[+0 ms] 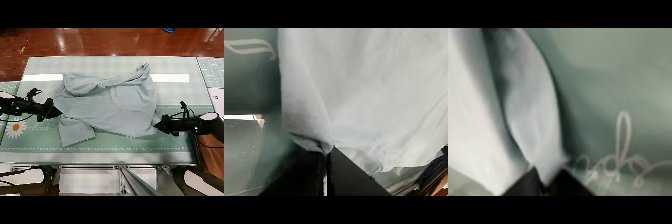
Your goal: Fold the shirts.
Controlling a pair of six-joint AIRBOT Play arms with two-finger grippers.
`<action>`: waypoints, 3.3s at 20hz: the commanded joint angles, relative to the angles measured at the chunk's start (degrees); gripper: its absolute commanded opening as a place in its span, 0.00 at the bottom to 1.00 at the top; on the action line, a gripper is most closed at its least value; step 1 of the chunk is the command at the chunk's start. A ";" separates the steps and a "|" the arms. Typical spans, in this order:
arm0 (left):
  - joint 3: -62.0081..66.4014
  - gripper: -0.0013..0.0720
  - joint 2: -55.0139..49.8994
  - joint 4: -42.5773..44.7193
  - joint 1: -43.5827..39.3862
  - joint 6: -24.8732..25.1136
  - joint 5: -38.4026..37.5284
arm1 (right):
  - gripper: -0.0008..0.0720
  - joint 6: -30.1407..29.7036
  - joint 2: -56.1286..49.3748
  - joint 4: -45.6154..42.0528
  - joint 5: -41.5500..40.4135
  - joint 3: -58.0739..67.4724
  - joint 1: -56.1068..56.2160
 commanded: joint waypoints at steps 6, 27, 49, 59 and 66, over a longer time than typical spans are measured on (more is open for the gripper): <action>15.96 0.04 6.43 -9.11 1.70 2.97 -5.60 | 0.04 0.79 5.88 -1.86 8.02 21.77 3.91; 60.72 0.04 50.88 11.43 -2.27 -1.99 -3.10 | 0.04 14.64 34.82 -24.68 33.88 81.96 3.91; 23.06 0.04 11.87 18.97 -15.15 -8.39 21.59 | 0.04 0.92 -4.02 -9.22 4.61 41.18 3.91; 50.84 0.04 -19.58 15.80 -14.97 -13.05 6.56 | 0.04 4.61 -35.01 -3.48 7.89 65.48 3.91; 54.60 0.04 -20.06 16.94 -11.69 -3.08 -15.61 | 0.04 -0.09 -32.89 -7.63 30.64 65.46 2.03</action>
